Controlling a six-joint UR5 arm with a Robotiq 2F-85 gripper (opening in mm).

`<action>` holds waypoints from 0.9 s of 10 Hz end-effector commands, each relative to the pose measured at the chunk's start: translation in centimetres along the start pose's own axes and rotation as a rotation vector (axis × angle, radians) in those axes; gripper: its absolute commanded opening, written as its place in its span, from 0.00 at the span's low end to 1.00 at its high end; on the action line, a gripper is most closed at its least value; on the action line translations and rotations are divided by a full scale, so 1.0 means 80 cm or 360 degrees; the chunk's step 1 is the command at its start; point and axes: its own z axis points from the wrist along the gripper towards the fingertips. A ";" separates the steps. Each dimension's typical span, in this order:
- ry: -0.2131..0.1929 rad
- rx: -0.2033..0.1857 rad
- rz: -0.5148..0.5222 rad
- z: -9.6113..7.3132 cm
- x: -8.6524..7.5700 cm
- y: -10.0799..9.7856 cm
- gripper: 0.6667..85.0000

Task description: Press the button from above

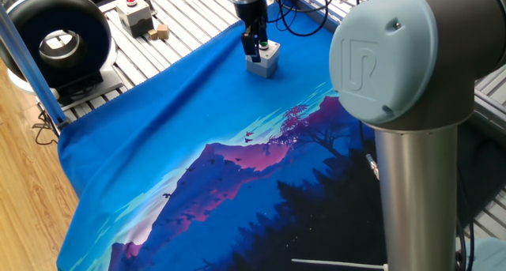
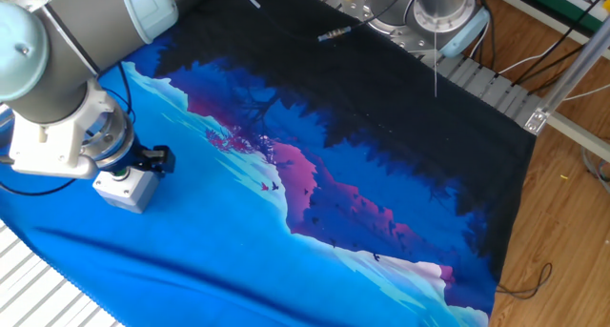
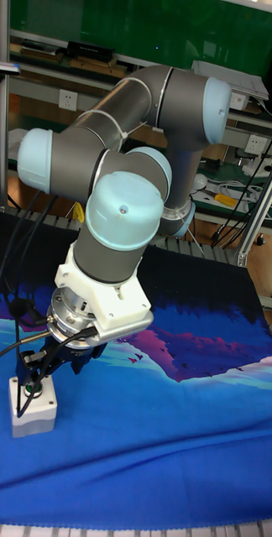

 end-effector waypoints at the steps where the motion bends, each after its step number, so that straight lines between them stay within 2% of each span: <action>1: -0.0040 -0.0028 0.0018 -0.003 -0.005 0.005 0.79; 2: -0.0067 -0.0051 0.0057 -0.005 -0.011 0.008 0.46; 3: -0.0089 -0.0067 0.0086 -0.012 -0.014 0.007 0.00; 6: -0.0120 -0.0052 0.0086 -0.033 -0.007 -0.007 0.00; 7: -0.0120 -0.0084 0.0072 -0.037 -0.006 -0.006 0.00; 9: -0.0127 -0.0059 0.0073 -0.045 -0.005 -0.019 0.00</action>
